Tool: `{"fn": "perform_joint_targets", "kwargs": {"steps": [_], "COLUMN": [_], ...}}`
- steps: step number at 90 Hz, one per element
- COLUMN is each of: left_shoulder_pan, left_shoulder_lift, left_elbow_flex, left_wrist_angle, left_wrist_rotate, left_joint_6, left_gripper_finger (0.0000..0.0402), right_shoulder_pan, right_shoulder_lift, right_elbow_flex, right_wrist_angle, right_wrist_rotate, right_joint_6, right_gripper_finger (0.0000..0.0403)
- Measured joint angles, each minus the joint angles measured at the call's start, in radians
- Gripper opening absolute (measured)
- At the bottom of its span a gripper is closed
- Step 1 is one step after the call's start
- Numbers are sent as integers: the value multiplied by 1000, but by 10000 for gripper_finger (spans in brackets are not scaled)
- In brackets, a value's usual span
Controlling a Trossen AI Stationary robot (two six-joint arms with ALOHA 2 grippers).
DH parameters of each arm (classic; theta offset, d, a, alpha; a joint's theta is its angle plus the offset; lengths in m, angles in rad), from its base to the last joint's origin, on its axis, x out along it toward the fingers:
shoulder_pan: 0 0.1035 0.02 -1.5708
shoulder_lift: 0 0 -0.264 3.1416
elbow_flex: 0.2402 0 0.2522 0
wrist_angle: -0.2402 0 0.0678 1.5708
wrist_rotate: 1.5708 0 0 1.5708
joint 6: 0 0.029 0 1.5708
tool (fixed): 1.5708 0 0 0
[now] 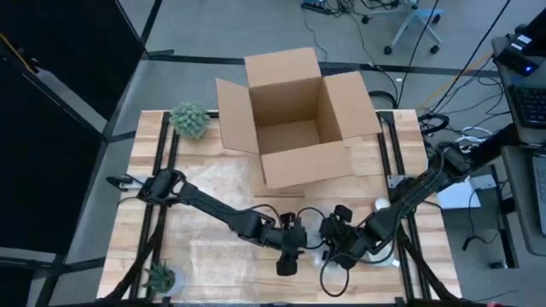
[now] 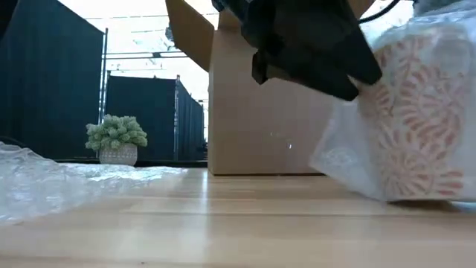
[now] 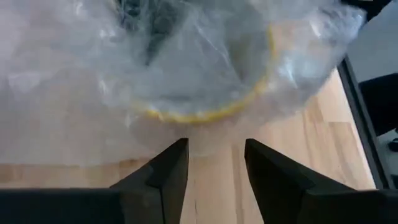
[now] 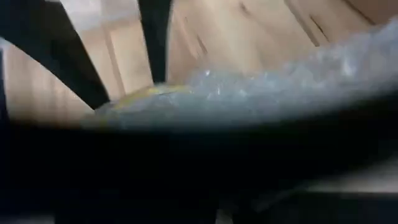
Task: Wrap mug
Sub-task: Wrap the orange mug with bubble wrap
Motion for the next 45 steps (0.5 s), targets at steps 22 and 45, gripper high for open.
{"fn": "perform_joint_targets", "kwargs": {"steps": [22,45], "left_shoulder_pan": [-1,2], "left_shoulder_lift": [-23,-23], "left_elbow_flex": [16,52], "left_wrist_angle": [8,48], "left_wrist_rotate": [-5,-83], "left_joint_6": [-1,55], "left_gripper_finger": [146,146], "right_shoulder_pan": [2,2], "right_shoulder_lift": [4,22], "right_elbow_flex": [-1,-1], "right_wrist_angle": [5,25], "right_wrist_rotate": [-2,10], "right_joint_6": [1,-8], "right_gripper_finger": [0,0]}}
